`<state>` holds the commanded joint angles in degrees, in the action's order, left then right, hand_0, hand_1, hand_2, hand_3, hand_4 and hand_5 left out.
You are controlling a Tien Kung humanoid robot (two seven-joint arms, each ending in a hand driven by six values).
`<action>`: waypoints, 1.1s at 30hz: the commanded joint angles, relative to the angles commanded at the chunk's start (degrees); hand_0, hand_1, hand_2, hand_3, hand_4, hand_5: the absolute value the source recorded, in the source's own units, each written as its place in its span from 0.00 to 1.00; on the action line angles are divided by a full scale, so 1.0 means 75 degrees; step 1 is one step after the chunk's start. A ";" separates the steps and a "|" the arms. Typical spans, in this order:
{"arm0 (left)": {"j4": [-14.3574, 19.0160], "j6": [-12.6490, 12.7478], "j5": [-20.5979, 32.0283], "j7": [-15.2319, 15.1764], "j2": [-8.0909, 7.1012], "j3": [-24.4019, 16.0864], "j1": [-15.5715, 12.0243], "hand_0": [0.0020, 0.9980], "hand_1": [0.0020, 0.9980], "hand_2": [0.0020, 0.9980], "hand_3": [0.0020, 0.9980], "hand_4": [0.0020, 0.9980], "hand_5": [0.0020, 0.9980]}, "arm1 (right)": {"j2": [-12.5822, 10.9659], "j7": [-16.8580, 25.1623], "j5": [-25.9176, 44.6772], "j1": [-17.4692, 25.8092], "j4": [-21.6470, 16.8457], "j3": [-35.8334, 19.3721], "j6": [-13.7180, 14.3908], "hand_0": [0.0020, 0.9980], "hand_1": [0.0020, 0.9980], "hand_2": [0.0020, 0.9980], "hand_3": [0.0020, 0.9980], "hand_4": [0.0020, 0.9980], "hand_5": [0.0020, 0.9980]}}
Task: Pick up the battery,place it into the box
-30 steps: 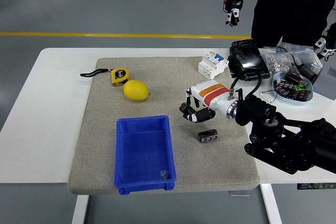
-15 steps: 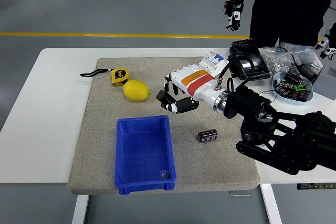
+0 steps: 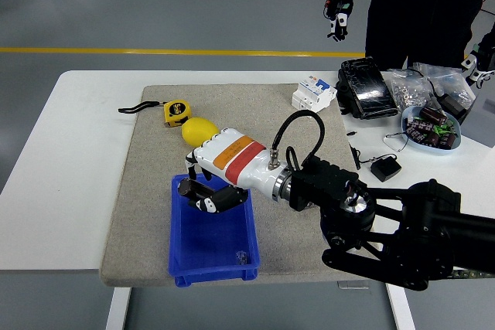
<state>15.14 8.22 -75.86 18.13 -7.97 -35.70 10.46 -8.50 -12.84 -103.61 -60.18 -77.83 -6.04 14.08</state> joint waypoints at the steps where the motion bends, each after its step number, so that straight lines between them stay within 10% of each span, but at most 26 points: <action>1: 0.0000 0.0002 0.0005 0.0001 0.0002 0.0000 0.0007 0.65 0.64 0.64 0.58 0.63 0.58 | 0.0011 -0.0002 0.0019 -0.0006 0.0016 0.0014 -0.0075 0.25 0.40 0.51 0.49 0.76 0.33; 2: 0.0002 0.0002 0.0017 0.0000 0.0001 0.0009 0.0016 0.65 0.64 0.64 0.58 0.63 0.58 | 0.0014 -0.0017 0.0042 -0.0010 0.0025 0.0023 -0.0197 0.42 0.58 0.75 0.83 0.87 0.39; 7: 0.0002 -0.0026 -0.0011 0.0003 -0.0006 0.0000 0.0040 0.65 0.64 0.64 0.58 0.63 0.58 | 0.0028 -0.0224 0.0328 -0.0039 0.0080 0.0024 -0.0734 0.42 0.58 0.75 0.83 0.87 0.39; 8: 0.0002 -0.0027 -0.0012 0.0004 -0.0007 -0.0002 0.0042 0.65 0.63 0.64 0.58 0.63 0.58 | 0.0028 -0.0243 0.0356 -0.0041 0.0092 0.0018 -0.0768 0.54 0.65 0.84 0.95 0.93 0.44; 17: -0.0007 -0.0012 0.0002 0.0003 -0.0008 0.0006 0.0049 0.65 0.64 0.64 0.58 0.63 0.58 | -0.0135 -0.0235 0.0283 -0.0077 0.0128 -0.0162 -0.0805 0.55 0.66 0.85 0.96 0.91 0.43; 33: -0.0025 0.0063 0.0182 -0.0030 0.0013 0.0099 0.0053 0.65 0.64 0.64 0.58 0.63 0.57 | -0.2009 -0.0251 -0.1158 0.0697 -0.0166 -0.0581 -0.1084 0.46 0.59 0.73 0.76 0.93 0.45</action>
<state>14.95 8.69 -74.50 17.90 -7.87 -34.96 10.86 -23.57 -14.72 -112.29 -54.96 -79.08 -10.40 5.96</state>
